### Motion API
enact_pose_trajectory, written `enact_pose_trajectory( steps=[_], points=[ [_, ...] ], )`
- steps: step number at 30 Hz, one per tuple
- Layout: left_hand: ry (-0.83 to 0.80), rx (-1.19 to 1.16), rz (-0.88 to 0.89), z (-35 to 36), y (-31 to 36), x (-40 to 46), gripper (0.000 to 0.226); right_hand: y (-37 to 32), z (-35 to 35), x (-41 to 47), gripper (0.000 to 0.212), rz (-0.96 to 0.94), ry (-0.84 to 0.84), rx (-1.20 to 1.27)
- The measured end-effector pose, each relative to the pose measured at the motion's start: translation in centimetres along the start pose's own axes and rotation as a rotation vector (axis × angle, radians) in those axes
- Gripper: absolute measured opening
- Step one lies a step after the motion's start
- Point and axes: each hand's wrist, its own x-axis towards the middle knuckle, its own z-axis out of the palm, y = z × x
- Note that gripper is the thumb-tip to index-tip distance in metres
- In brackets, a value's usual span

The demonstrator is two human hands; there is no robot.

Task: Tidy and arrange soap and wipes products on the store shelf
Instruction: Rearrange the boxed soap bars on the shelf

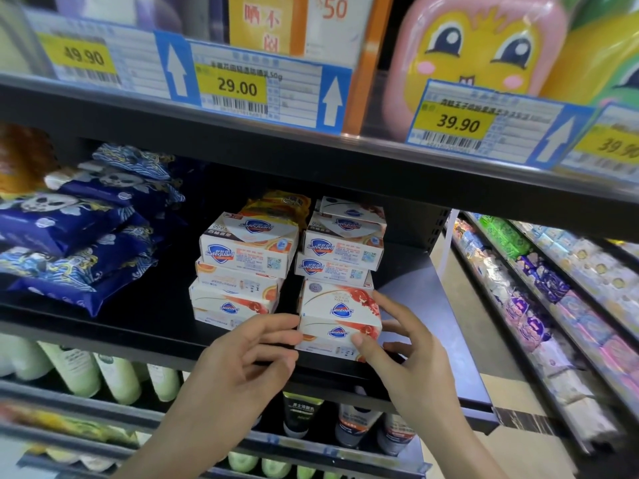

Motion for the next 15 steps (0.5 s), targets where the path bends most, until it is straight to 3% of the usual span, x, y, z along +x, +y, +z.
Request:
enact_pose_trajectory(
  steps=[15],
  points=[
    [0.072, 0.07, 0.028, -0.19, 0.15, -0.66, 0.045, -0.5, -0.42, 0.5, 0.057, -0.035, -0.042, 0.044]
  ],
)
